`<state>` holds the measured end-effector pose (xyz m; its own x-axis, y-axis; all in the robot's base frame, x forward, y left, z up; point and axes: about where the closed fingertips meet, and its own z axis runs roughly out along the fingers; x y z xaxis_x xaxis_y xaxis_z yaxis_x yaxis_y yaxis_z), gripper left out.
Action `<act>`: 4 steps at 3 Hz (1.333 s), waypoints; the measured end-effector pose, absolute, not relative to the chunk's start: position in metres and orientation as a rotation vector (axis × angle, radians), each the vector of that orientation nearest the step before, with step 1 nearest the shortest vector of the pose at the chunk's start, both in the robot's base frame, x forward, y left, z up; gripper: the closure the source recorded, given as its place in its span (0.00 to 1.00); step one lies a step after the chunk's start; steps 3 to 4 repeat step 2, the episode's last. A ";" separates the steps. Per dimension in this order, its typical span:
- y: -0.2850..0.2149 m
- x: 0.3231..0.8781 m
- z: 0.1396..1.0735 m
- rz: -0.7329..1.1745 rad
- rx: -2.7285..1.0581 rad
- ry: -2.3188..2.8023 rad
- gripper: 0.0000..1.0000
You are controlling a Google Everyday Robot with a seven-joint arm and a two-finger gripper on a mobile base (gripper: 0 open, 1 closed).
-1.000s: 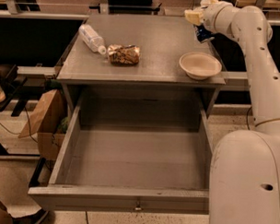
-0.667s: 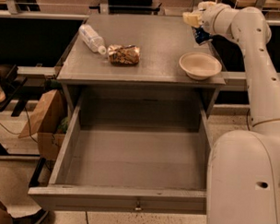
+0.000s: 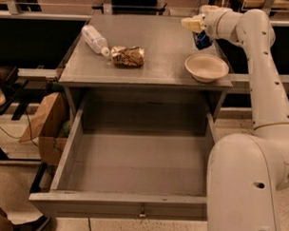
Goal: Pick pepsi can from top drawer and place on counter
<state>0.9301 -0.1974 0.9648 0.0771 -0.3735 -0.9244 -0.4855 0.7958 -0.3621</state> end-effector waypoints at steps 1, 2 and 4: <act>-0.197 0.928 0.962 0.110 -0.729 1.534 0.00; -0.197 0.928 0.962 0.110 -0.729 1.534 0.00; -0.197 0.928 0.962 0.110 -0.729 1.534 0.00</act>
Offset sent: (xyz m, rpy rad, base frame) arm -0.0015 0.0005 -0.0023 -0.0006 0.0060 0.0128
